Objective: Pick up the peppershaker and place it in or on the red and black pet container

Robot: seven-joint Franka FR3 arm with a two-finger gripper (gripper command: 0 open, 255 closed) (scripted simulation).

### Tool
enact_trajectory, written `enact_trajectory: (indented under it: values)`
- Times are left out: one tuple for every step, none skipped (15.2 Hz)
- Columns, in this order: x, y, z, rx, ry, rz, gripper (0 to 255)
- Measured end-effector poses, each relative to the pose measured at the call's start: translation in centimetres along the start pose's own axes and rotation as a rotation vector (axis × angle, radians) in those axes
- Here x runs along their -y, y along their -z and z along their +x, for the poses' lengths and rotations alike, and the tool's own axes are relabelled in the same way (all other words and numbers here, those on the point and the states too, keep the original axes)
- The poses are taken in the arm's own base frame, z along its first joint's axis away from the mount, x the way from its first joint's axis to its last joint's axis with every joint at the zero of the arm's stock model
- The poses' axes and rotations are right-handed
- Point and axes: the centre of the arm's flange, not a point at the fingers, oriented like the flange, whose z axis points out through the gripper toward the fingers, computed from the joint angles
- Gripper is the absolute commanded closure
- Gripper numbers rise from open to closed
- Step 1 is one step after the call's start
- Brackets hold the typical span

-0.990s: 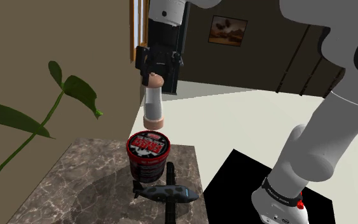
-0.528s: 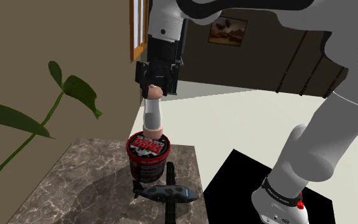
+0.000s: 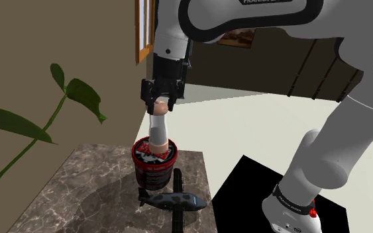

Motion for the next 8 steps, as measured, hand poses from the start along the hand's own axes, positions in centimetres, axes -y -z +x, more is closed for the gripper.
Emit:
enact_trajectory:
  values:
    - [-0.11, -0.4, 0.02, 0.0, 0.0, 0.0, 255]
    - [-0.16, -0.49, 0.06, -0.002, 0.0, 0.001, 255]
    - [-0.18, -0.49, 0.04, -0.003, 0.0, 0.001, 255]
    - [-0.17, -0.49, 0.05, -0.004, 0.0, 0.002, 255]
    - [-0.18, -0.49, 0.04, -0.005, 0.0, 0.002, 255]
    - [-0.18, -0.49, 0.03, -0.005, 0.0, 0.002, 255]
    - [-0.15, -0.49, 0.02, -0.005, 0.0, 0.002, 255]
    - [-0.14, -0.48, 0.02, -0.005, 0.0, 0.002, 0]
